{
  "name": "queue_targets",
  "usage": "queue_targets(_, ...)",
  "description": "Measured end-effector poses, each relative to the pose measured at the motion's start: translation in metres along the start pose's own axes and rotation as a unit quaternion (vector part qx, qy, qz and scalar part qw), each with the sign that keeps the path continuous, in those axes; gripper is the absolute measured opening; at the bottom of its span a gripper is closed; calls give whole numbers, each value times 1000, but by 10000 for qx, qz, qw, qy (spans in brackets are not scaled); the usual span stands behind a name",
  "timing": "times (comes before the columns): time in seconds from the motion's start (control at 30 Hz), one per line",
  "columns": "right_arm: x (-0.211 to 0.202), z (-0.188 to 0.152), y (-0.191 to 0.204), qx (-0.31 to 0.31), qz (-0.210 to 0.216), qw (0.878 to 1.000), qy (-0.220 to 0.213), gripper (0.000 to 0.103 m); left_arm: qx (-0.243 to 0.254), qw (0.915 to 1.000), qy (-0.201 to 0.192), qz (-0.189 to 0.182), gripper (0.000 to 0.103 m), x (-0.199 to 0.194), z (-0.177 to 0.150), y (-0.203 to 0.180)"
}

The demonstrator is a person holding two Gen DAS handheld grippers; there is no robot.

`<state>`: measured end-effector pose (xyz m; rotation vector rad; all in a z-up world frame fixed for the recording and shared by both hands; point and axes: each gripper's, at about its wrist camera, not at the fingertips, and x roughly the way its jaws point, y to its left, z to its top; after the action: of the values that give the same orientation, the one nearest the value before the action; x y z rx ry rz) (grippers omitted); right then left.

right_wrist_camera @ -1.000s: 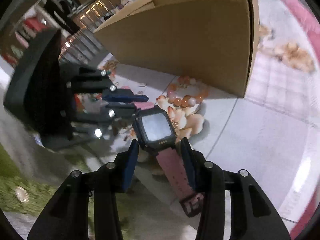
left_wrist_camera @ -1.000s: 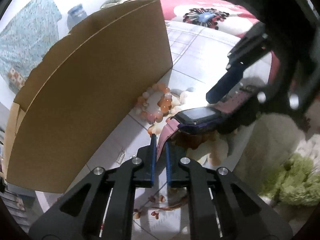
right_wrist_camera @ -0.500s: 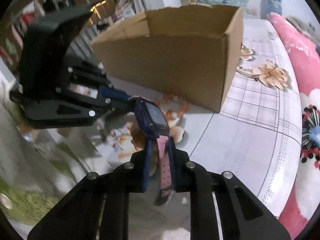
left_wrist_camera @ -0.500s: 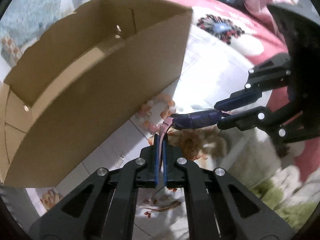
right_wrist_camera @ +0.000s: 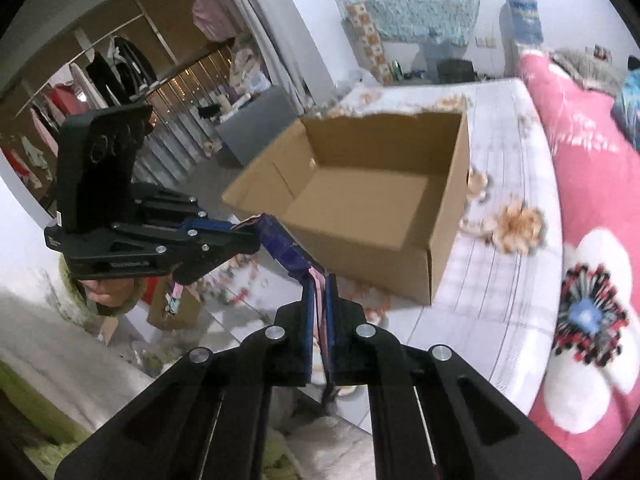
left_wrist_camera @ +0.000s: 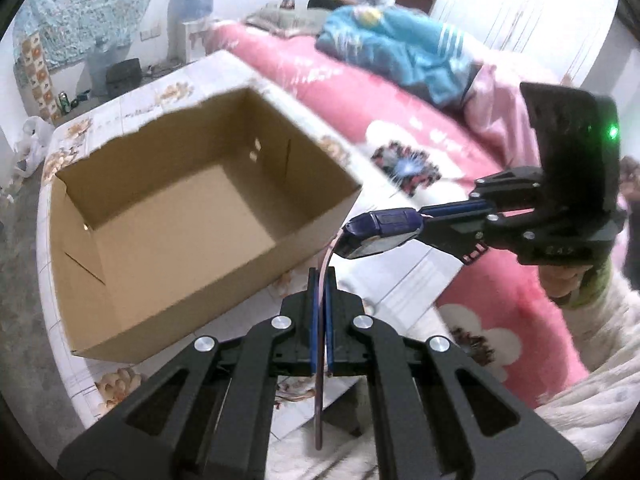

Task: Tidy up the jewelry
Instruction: 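Close the left gripper on the watch strap beside the right gripper, then carry the watch with the right gripper over the cardboard box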

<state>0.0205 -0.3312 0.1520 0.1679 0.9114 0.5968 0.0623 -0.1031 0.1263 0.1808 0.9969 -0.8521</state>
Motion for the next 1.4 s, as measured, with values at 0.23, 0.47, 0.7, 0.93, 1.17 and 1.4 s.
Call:
queue_targets(0.23,-33,47,25,86,108,9998,-151,6,-418,9980,-213,-420,2,-46,31,16)
queue_targets(0.47,-60,100,46,129,37,9992,-369,6,-566,9932,-674,-756,2,-105,69,28)
queue_targets(0.7,-64,110,54,136,29,9985,-530,6,-509,9907,-1006,-757,2,-130,77,29)
queue_targets(0.93,-4,34,36,633,447,9967,256,6,-857,9910,-505,-894,2,-73,3,40)
queue_targets(1.17,92,-35,-24,1334,277,9840,1150,6,-1108,9909,456,-618,2,21,-49,49)
queue_targets(1.4,106,-45,-65,1700,440,9822,671,11,-1457,9779,834,-1244,2,44,-38,56)
